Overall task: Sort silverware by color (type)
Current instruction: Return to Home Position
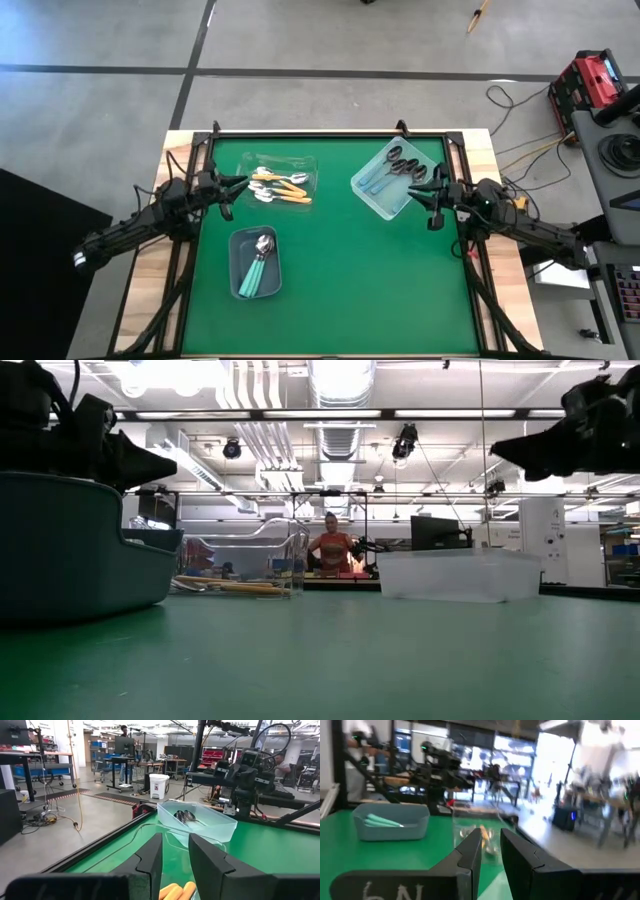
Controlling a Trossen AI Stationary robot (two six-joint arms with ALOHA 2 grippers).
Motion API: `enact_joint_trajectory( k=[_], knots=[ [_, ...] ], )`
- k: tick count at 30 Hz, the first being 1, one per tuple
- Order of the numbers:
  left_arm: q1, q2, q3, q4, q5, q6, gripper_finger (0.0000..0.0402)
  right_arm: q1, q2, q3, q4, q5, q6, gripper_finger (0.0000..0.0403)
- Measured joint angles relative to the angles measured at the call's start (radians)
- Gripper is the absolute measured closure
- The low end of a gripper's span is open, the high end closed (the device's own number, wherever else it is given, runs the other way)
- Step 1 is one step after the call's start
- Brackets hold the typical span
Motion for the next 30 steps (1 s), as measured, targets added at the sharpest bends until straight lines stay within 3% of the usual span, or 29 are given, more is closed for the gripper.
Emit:
enact_joint_trajectory(
  k=[9,30],
  knots=[
    [0.0,0.0,0.0,0.001,0.0,0.002,0.0324,0.0,0.012,0.0,-0.031,0.042,0.222,0.0339],
    [0.0,0.0,0.009,0.002,0.0,0.002,0.0324,0.0,0.012,-0.001,-0.03,0.042,0.21,0.0339]
  ],
)
